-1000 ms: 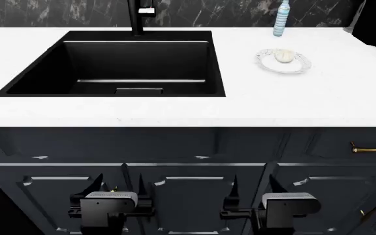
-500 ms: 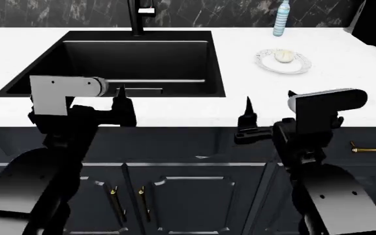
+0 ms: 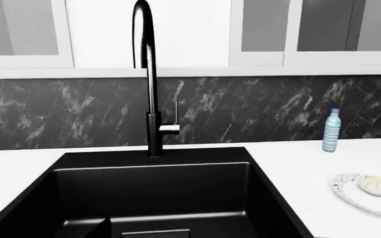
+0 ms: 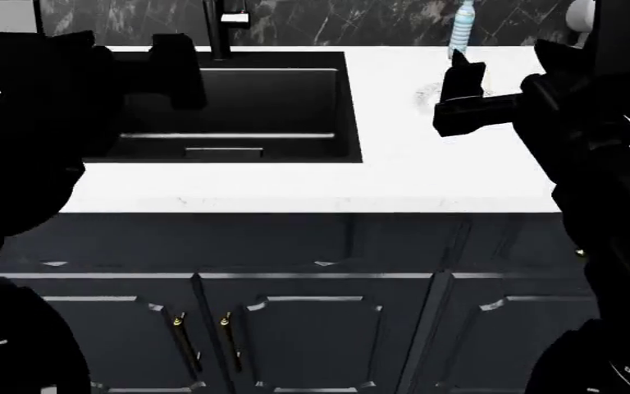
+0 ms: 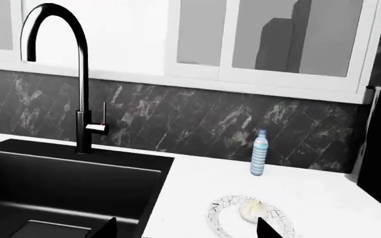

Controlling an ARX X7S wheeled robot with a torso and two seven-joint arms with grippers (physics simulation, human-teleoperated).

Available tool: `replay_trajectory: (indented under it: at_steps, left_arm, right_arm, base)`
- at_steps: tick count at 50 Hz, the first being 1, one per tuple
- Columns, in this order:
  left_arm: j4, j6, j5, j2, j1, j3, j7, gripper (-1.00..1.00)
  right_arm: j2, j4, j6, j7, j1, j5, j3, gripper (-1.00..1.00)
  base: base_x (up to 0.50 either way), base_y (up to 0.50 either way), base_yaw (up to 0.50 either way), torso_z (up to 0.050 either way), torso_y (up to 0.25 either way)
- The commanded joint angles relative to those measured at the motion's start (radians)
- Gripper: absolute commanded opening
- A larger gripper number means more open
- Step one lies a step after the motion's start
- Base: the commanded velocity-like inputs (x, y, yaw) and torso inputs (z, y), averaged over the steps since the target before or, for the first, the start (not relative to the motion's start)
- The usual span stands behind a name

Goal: Pick the dumpling from the counter and place it in the sink. Then turn on the sink faucet.

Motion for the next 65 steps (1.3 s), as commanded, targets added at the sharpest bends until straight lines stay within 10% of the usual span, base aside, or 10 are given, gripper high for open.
replay_trajectory:
  at_steps: [1,36,45,65]
  left_arm:
    - [-0.032,-0.031,-0.131,-0.028,-0.071,-0.011,-0.087,1.00]
    - [-0.092,-0.002,-0.189,-0.060,-0.115,-0.003,-0.176,1.00]
    - [-0.204,-0.037,-0.320,-0.094,-0.369,0.069,-0.283,1.00]
    - [-0.205,0.014,-0.359,-0.124,-0.335,0.113,-0.307,1.00]
  right_arm:
    - [0.013,0.000,0.071,-0.008,0.073,0.019,0.023,1.00]
    - [0.015,0.030,0.094,0.006,0.145,0.064,0.010,1.00]
    - [0.125,0.166,0.114,0.379,0.327,0.564,0.002,1.00]
    - [0.155,0.179,0.061,0.416,0.294,0.616,-0.016,1.00]
  base:
    - [0.00,-0.50,0.00,0.000,0.000]
    - [0.31,-0.12,0.00,0.000,0.000]
    - [0.50,0.00,0.00,0.000,0.002]
    - [0.50,0.00,0.00,0.000,0.001]
